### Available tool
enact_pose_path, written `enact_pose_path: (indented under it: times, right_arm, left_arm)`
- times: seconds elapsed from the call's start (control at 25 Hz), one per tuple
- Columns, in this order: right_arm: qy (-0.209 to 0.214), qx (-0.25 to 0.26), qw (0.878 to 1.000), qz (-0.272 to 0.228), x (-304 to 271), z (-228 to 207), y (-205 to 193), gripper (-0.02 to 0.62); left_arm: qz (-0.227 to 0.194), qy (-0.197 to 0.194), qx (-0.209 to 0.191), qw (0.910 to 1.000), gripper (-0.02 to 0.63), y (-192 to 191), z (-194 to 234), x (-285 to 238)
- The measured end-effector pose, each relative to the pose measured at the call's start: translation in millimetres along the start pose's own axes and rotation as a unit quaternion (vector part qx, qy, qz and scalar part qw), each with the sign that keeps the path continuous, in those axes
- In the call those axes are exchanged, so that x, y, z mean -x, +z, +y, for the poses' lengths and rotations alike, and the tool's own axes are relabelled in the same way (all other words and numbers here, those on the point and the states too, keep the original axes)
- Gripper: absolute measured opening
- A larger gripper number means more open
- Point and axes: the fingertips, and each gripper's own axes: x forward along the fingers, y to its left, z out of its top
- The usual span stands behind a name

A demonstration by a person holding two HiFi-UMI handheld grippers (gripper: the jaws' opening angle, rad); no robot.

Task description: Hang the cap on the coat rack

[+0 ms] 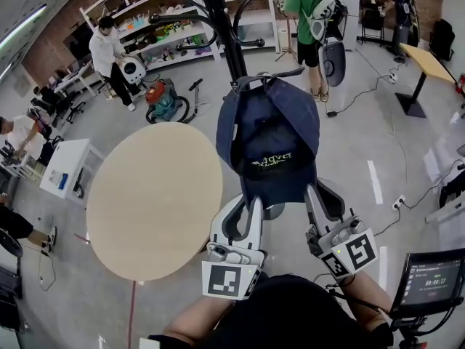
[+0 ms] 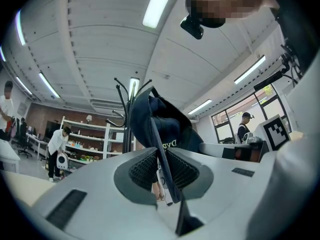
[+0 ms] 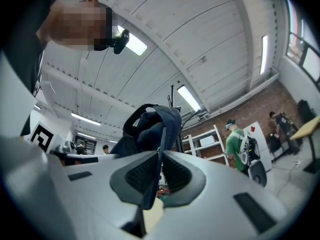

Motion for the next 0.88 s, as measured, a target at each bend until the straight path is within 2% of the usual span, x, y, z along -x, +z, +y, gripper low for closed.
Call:
enact_pose_path:
  times: [0.32,0.52,0.88]
  right_arm:
    - [-0.035,0.009,0.999,-0.006,-11.7,-28.7,-13.8,0.036]
    - [-0.053,0.008,0.999,-0.004,-21.6,-42.3,-12.7,0.037]
    - [-0.086,0.017,0.996,-0.004,-40.0,-52.9,-23.5,0.035]
  left_arm:
    - [0.004,-0.035,0.003,0.9994,0.061,-20.5,4.3,-35.0]
    - [0.000,-0.052,0.011,0.9986,0.061,-19.2,7.9,-55.3]
    - [0.006,-0.089,0.023,0.9958,0.062,-34.1,24.8,-78.4]
